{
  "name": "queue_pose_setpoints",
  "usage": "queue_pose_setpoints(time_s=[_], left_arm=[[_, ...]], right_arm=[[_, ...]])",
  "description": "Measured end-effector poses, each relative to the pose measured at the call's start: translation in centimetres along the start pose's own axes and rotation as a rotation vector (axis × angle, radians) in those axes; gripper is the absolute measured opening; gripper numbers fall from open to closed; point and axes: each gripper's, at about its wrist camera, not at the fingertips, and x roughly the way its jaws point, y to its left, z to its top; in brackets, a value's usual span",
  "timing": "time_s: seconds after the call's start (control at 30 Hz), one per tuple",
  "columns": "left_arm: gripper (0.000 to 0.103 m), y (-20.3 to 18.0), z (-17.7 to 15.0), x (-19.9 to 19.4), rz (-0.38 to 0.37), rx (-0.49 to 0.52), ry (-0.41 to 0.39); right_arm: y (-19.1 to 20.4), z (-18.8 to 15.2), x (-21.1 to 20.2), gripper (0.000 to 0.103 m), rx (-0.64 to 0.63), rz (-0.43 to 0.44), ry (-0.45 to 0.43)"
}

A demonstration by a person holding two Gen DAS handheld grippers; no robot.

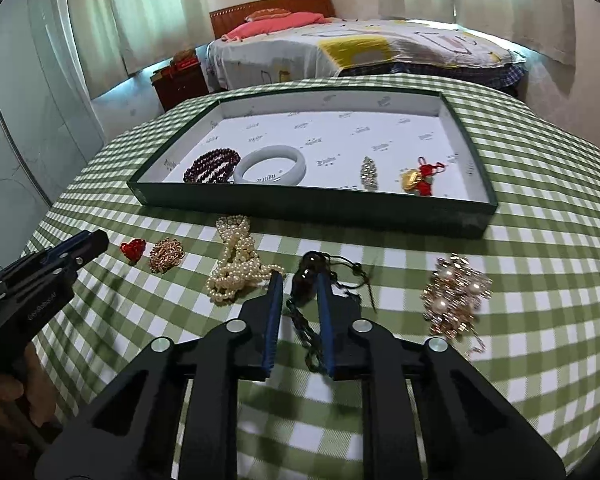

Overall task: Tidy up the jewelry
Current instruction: 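Grasp the pearl ring with the left tool while the right tool grasps the black beaded pendant, then carry the pearl ring and black pendant into the tray and open both tools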

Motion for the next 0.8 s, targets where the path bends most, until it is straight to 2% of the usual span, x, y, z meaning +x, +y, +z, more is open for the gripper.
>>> queue_pose_setpoints(time_s=[0.17,0.8], left_arm=[[0.027,0.3,0.0,0.1,0.0,-0.007,0.004],[0.027,0.2,-0.1,1.0,-0.002,-0.003,0.029]], right_arm=[[-0.1,0.1,1.2,0.016,0.001,-0.018,0.034],[-0.1,1.6,2.6,0.017,-0.021,-0.04,0.038]])
